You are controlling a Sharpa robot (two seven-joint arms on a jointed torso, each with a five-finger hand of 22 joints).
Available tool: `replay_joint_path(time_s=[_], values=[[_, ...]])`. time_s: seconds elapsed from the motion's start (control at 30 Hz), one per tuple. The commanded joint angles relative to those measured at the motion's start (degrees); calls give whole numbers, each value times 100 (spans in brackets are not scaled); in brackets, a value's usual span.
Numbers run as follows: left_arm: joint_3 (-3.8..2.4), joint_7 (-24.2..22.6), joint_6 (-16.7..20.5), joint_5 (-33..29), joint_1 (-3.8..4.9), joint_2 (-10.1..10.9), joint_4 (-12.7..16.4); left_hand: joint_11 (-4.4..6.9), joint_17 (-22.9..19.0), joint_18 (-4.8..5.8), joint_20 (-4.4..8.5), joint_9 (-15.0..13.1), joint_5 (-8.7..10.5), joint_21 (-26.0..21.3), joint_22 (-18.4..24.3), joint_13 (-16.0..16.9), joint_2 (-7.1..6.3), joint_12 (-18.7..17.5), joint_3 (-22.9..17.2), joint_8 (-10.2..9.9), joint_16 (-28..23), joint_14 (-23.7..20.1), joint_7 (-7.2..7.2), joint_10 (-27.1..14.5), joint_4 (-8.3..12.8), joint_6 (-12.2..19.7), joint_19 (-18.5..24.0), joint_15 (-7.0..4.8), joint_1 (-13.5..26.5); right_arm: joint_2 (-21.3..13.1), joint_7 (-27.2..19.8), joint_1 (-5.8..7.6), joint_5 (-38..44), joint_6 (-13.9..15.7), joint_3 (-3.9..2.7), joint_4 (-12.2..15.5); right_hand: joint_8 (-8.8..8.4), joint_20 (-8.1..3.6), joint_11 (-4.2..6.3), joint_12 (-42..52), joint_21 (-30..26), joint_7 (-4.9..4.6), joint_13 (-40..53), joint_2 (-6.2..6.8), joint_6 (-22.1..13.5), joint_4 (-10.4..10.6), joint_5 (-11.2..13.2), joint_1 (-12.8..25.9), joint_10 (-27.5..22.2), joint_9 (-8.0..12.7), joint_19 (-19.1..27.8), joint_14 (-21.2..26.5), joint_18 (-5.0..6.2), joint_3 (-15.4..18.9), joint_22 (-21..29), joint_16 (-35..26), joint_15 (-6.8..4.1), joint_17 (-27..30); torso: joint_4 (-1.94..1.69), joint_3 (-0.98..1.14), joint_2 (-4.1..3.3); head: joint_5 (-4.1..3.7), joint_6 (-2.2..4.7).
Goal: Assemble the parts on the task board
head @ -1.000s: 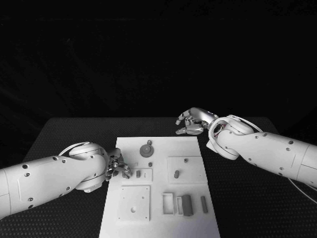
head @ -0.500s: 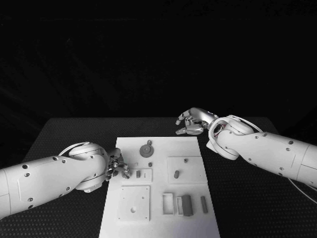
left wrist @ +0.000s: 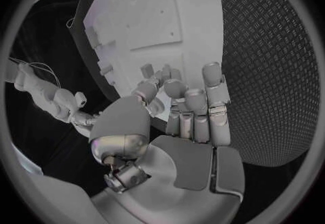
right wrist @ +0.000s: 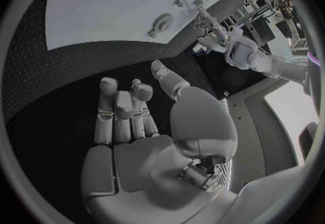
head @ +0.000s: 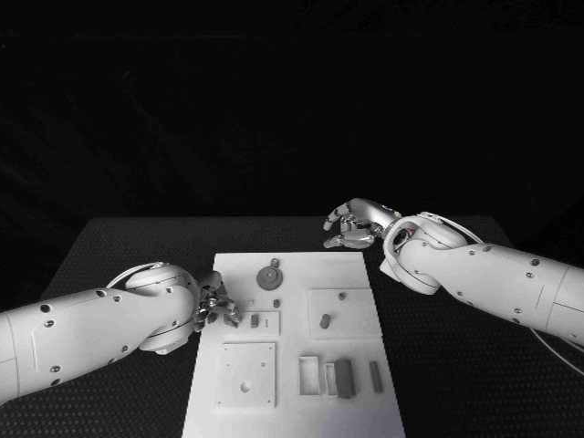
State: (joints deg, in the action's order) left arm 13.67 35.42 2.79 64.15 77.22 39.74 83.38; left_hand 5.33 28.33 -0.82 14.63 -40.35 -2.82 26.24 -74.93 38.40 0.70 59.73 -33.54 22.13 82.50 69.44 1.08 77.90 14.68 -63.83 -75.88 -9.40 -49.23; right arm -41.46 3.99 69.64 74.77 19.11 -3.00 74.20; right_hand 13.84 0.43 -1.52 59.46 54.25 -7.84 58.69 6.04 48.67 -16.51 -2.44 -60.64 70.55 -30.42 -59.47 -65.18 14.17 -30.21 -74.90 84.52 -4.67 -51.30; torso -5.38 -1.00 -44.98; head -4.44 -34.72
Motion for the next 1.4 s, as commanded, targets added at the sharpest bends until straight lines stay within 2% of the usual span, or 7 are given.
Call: replay_joint_path(time_s=[0.03,0.47,1.2,1.27,1.3,1.4], values=[[-1,-65,146,46,-7,-8,5,-3,-9,8,17,-4,-13,36,-114,-13,194,27,-50,20,18,30,3,49,-2,-31,-11,-17,-235,-3,-50,-1,8,-40,-3,6,-20,24,-13,-27,-26,-38,-5,-4,18,13,-35,61,38,9,-11,-25,83,29,-87,-18,23,10,-1,2,2,-3,1],[-2,-26,-178,22,-42,-41,-21,-5,-14,14,10,17,-7,37,-112,-45,181,28,-43,34,15,31,4,54,-22,-23,-9,-8,-191,-8,-50,-1,6,-48,-3,7,-20,24,-14,-27,-27,-38,-6,-4,18,13,-35,62,38,9,-11,-25,83,29,-87,-18,23,10,-1,4,-1,-14,1],[-2,-28,-173,10,-45,-42,-34,-15,-22,11,4,63,-3,36,-110,-101,56,41,-21,61,12,23,14,52,-61,3,5,6,-116,-16,-50,-1,0,-45,-3,7,-21,24,-14,-27,-28,-39,-7,-3,18,14,-34,74,38,9,-12,-25,83,29,-87,-19,23,10,-1,1,0,-18,-12],[-2,-27,-180,8,-45,-42,-37,-15,-22,11,3,66,-3,37,-109,-105,34,43,-14,63,12,23,14,52,-66,4,4,6,-105,-16,-50,-1,0,-44,-3,7,-21,24,-14,-27,-28,-39,-7,-2,18,14,-35,74,38,9,-12,-25,83,29,-87,-19,23,10,-1,0,0,-19,-10],[-2,-26,-181,7,-45,-42,-38,-21,-23,16,-3,76,0,39,-109,-111,-124,49,57,64,13,23,19,50,-99,14,2,8,-12,-16,-50,-1,0,-43,-3,7,-21,24,-14,-27,-28,-39,-7,-1,18,14,-35,79,38,9,-12,-25,83,30,-87,-19,23,11,-1,1,0,-19,-10],[-2,-26,-180,7,-45,-42,-41,-25,-24,18,-5,87,-7,41,-109,-117,-237,58,154,68,15,26,21,49,-130,21,1,9,95,-16,-50,-1,0,-47,-3,8,-22,24,-14,-27,-28,-39,-7,-1,18,15,-35,81,38,9,-12,-25,83,30,-87,-19,23,11,0,1,2,-20,-11]])
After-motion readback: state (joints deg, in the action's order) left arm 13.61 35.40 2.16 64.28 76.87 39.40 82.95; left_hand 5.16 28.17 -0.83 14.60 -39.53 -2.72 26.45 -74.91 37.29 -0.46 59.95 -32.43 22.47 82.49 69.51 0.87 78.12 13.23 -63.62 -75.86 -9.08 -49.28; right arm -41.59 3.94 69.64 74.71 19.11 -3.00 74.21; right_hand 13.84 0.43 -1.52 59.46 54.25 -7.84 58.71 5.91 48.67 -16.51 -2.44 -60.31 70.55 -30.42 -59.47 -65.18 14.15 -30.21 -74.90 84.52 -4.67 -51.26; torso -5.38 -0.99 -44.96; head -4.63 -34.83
